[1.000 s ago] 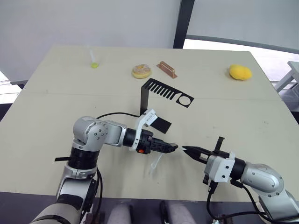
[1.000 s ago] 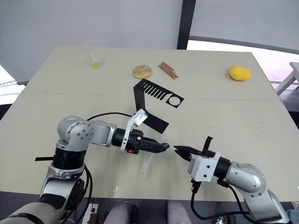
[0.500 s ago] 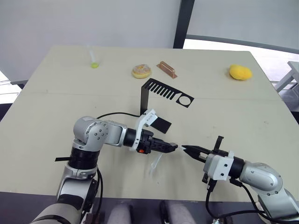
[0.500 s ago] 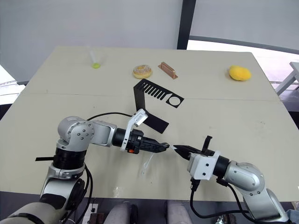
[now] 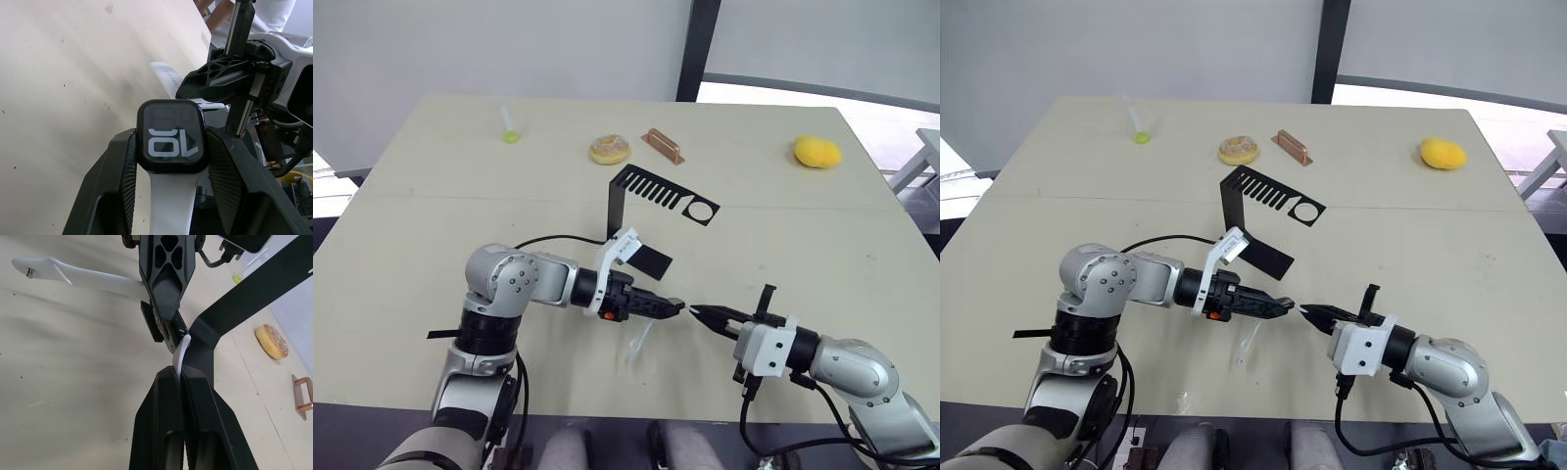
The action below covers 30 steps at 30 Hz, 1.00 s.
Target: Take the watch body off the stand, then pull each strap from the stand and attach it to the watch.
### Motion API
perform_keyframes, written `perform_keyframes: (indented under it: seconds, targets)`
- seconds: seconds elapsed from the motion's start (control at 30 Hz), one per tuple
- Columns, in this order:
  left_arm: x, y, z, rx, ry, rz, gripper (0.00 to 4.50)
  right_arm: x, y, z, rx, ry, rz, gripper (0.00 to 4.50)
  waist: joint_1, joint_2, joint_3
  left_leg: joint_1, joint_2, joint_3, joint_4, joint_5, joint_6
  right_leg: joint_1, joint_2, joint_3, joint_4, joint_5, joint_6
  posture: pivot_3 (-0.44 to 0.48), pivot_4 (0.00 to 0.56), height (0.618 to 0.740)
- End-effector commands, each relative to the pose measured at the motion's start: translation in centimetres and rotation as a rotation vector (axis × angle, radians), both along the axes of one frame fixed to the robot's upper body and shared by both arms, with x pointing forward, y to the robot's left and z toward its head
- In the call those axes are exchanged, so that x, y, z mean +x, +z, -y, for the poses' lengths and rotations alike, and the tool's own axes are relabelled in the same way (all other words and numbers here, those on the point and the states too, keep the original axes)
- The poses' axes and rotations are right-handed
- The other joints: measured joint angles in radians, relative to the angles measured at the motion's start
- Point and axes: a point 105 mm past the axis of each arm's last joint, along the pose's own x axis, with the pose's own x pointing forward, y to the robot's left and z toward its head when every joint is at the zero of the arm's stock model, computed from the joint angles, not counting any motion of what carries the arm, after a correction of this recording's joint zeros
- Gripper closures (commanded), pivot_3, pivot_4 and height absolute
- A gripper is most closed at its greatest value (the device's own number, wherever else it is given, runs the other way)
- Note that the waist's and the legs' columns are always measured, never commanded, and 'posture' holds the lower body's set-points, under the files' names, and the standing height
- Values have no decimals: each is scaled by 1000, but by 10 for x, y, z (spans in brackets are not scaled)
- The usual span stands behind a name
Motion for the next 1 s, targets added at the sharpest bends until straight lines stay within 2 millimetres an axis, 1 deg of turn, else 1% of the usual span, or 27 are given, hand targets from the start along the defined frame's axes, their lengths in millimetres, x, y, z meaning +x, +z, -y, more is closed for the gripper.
perform_keyframes:
  seconds: [0.03,0.57,1.0]
  targets:
    - [-13,7,13,-38,-87,13,2909,-3,10,-10,22,45,44,4500,0,0,0,0,0,0,0,0,0,0,0,0,0,0,0,0,150,740]
    - [-11,6,13,-29,-78,22,2909,1,13,-12,18,47,50,4500,0,0,0,0,0,0,0,0,0,0,0,0,0,0,0,0,150,740]
    - [-9,6,15,-22,-70,34,2909,-1,13,-17,23,55,34,4500,0,0,0,0,0,0,0,0,0,0,0,0,0,0,0,0,150,740]
